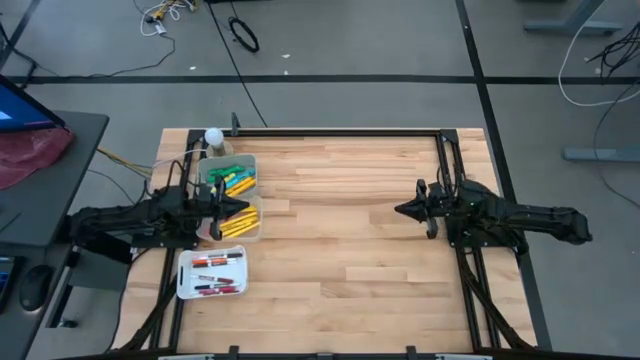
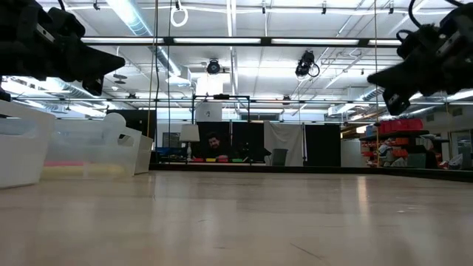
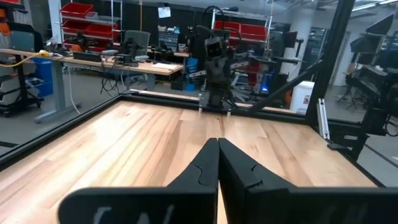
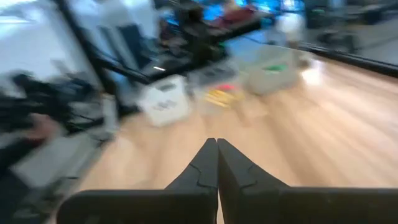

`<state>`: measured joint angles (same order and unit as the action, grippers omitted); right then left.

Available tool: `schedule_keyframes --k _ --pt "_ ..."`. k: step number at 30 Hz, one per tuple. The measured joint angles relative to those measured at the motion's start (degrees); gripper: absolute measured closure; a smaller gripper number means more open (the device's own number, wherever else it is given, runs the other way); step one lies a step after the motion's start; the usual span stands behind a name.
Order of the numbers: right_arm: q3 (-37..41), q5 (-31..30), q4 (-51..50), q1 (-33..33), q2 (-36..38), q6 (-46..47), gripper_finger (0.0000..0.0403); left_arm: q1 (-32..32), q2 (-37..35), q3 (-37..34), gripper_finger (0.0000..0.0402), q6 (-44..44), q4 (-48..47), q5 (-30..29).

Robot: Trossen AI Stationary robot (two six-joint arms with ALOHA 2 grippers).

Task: Pick & Place Markers
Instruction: Return to Home Position

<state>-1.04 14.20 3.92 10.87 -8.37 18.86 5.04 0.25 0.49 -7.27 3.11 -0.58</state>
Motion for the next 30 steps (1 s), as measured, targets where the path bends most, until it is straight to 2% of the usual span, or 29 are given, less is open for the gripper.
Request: schedule_keyframes --k 2,5,10,13,16,30 --pt "0.02 -4.74 -2.29 -1.04 0.23 -1.43 0.0403 -0.37 0.00 -0.02 0.0397 -0.02 0.16 -0.02" --pt "0.02 -7.10 -2.16 -1.96 0.19 -4.12 0.0403 -1.28 -0.02 -0.02 0.0399 -0.48 0.22 0.58" --pt "0.02 -7.21 -2.20 -2.78 0.16 -4.45 0.0403 -4.04 0.00 -0.02 0.0397 0.36 -0.17 0.22" --pt "0.02 -7.32 -2.20 -3.23 0.16 -5.13 0.0400 -5.24 0.00 -0.04 0.0396 2.18 -0.80 -2.07" --pt "0.02 -7.34 -2.20 -3.21 0.16 -7.16 0.0391 -5.37 0.11 -0.04 0.0393 0.31 -1.02 -4.16" --pt "0.02 -7.33 -2.18 -3.21 0.16 -7.37 0.0378 -5.20 0.11 -0.07 0.0388 -8.92 -0.13 -3.74"
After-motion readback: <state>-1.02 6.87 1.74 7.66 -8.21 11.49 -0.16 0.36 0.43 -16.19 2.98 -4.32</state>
